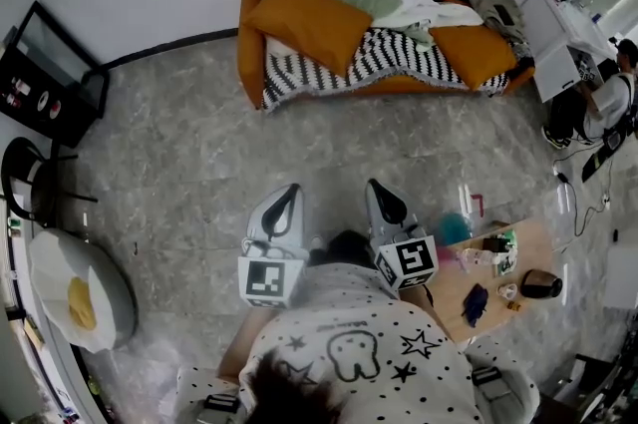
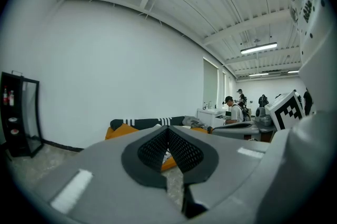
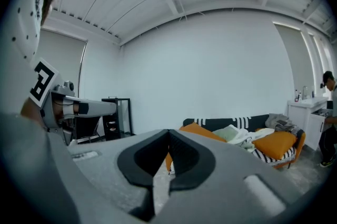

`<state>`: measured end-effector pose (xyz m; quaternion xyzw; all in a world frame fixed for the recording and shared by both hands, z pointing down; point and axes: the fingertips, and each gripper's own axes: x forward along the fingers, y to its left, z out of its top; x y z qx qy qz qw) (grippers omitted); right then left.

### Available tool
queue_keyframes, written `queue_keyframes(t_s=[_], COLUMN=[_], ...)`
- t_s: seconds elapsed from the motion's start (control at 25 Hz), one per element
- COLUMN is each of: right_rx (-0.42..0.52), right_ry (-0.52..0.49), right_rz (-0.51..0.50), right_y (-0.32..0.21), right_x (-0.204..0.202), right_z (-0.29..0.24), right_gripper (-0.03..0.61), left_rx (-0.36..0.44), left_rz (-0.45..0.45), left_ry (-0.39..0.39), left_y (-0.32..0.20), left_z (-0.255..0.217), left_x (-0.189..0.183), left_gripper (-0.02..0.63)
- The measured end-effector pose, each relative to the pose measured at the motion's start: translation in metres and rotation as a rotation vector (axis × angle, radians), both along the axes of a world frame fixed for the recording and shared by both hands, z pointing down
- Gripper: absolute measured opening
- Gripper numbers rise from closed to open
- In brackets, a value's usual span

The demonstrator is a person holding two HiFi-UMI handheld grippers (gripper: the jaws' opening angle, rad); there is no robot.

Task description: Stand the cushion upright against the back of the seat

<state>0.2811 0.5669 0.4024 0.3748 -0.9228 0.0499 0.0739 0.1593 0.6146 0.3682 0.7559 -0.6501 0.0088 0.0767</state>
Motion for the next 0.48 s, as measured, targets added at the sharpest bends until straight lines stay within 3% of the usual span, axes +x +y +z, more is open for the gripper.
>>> queue_keyframes(t_s=[0.48], right_rx=[-0.025], right_ry=[0.009], right_rz=[-0.023], right_y=[-0.039], right_x=[-0.009], right_z=[0.002], right_gripper=[-0.002], left_rx=[0.006], left_rz=[-0.016], left_ry=[0.040], left_y=[-0.045], left_z=[0.002], left_x=[-0.010], left_gripper=[-0.003])
